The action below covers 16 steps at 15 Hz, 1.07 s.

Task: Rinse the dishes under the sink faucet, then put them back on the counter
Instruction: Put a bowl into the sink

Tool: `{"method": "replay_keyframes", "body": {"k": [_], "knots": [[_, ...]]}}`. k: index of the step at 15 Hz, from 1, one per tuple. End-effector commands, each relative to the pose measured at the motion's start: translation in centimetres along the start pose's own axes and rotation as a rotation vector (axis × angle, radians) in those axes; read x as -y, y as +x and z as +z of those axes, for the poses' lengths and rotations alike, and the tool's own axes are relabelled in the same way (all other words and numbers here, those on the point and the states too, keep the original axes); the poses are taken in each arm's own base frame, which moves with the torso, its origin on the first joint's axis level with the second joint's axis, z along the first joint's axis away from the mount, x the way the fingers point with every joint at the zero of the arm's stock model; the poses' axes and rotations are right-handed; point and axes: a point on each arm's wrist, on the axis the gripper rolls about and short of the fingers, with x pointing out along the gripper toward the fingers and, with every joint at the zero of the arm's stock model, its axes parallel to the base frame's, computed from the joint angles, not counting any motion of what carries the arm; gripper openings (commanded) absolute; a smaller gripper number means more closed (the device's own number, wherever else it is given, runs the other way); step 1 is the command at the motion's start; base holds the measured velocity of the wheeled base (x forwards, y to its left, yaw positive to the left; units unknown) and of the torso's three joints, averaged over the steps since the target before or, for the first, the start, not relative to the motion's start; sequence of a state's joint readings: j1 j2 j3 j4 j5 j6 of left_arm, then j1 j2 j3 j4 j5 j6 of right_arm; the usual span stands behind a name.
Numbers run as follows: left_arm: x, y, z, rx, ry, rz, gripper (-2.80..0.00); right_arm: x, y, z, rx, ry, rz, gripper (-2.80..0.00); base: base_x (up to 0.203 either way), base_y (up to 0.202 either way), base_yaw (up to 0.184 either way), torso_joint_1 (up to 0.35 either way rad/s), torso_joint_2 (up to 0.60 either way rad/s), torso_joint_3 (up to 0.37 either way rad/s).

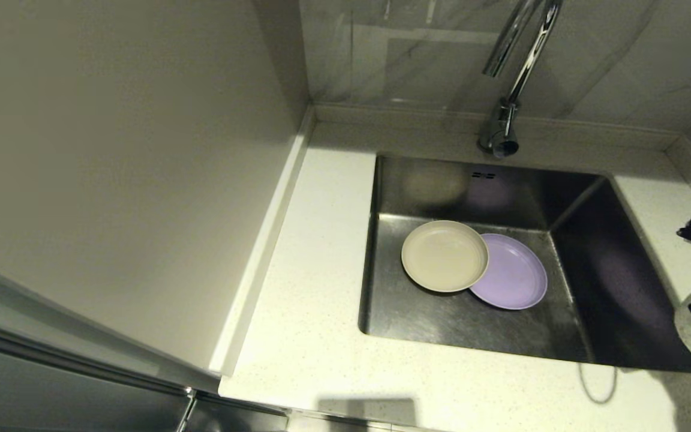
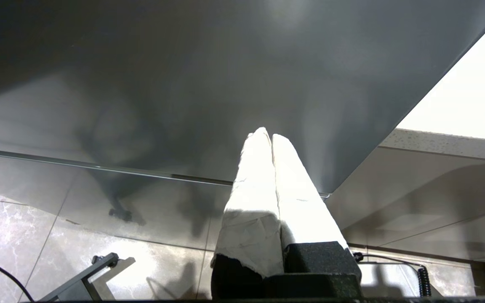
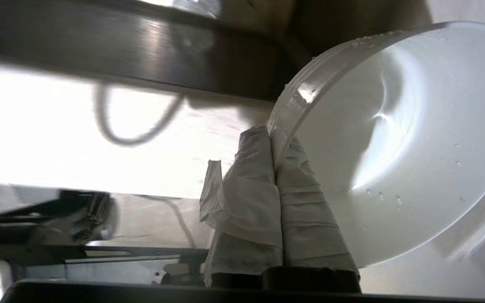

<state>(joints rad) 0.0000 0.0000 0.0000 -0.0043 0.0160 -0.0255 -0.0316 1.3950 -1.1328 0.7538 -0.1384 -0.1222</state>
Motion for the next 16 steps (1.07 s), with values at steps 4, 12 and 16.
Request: {"method": "replay_keyframes", "body": {"k": [4,12,16], "knots": [[0.0,0.0,0.0,0.003,0.000,0.001,-2.80,-5.9,-0.1,1.5,0.068,-0.168,-0.046,-2.80,0.000,0.000,0.000,0.000,0.00,0.000],[0.0,0.0,0.0,0.003,-0.001,0.001,-2.80,-9.7,6.5,6.3,0.139,-0.159,-0.116,-2.80,0.000,0.000,0.000,0.000,0.00,0.000],[0.0,0.0,0.0,0.003,-0.001,0.001,-2.80,-11.2,9.7,8.4,0.198,-0.136,-0.118,-2.80,0.000,0.000,0.000,0.000,0.00,0.000]]}}
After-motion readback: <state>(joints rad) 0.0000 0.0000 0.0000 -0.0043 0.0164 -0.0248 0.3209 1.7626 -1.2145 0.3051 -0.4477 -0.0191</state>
